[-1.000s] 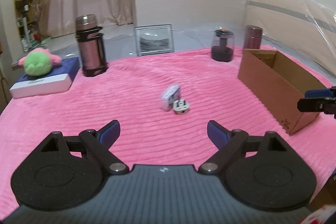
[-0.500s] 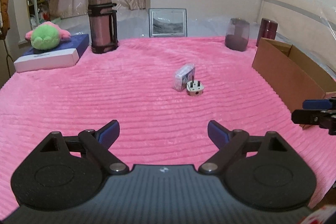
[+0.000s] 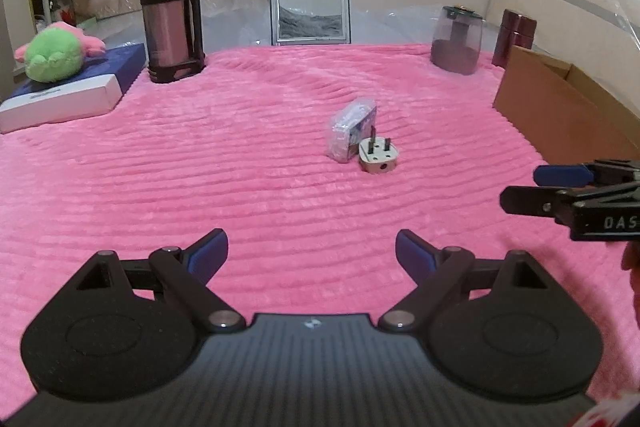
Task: Organize rigid objects
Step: 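Withdraw both tools from the box toward the plug and toothpick box, then grasp the white plug with the right tool while the left tool grasps the toothpick box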
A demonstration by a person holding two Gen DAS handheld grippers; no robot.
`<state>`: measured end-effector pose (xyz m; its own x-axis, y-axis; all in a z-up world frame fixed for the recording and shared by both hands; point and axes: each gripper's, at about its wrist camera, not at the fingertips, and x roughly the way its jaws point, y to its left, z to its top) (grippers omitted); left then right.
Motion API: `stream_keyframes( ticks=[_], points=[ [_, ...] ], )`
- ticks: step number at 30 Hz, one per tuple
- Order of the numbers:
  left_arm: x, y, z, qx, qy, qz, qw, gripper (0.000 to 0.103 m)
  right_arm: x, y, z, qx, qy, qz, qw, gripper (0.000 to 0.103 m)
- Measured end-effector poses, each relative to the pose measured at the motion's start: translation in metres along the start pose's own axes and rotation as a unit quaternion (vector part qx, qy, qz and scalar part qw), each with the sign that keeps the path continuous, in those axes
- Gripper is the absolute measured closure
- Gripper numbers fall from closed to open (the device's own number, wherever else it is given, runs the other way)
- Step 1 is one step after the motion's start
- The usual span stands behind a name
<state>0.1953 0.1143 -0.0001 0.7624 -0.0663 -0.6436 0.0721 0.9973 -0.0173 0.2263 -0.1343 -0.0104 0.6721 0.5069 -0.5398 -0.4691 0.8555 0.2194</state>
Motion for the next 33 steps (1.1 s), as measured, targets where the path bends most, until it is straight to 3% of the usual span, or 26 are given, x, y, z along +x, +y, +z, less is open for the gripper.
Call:
stream_keyframes(
  ticks=[8,17,22,33],
  points=[
    [0.061,0.024,0.025,-0.001,-0.019,-0.01,0.9998,0.014,0.079,-0.01,0.013,-0.048,-0.014,0.007,0.999,0.032],
    [0.106,0.037,0.048,0.023,-0.035,-0.01,0.9991,0.014,0.159,-0.015,0.025,-0.102,0.013,0.007,0.995,0.032],
    [0.12,0.036,0.054,0.039,-0.039,-0.005,0.9984,0.014,0.181,-0.018,0.025,-0.119,0.019,0.0,0.993,0.034],
    [0.139,0.03,0.051,0.065,-0.031,-0.012,0.9973,0.014,0.203,-0.025,0.026,-0.123,0.027,0.008,0.992,0.052]
  ],
)
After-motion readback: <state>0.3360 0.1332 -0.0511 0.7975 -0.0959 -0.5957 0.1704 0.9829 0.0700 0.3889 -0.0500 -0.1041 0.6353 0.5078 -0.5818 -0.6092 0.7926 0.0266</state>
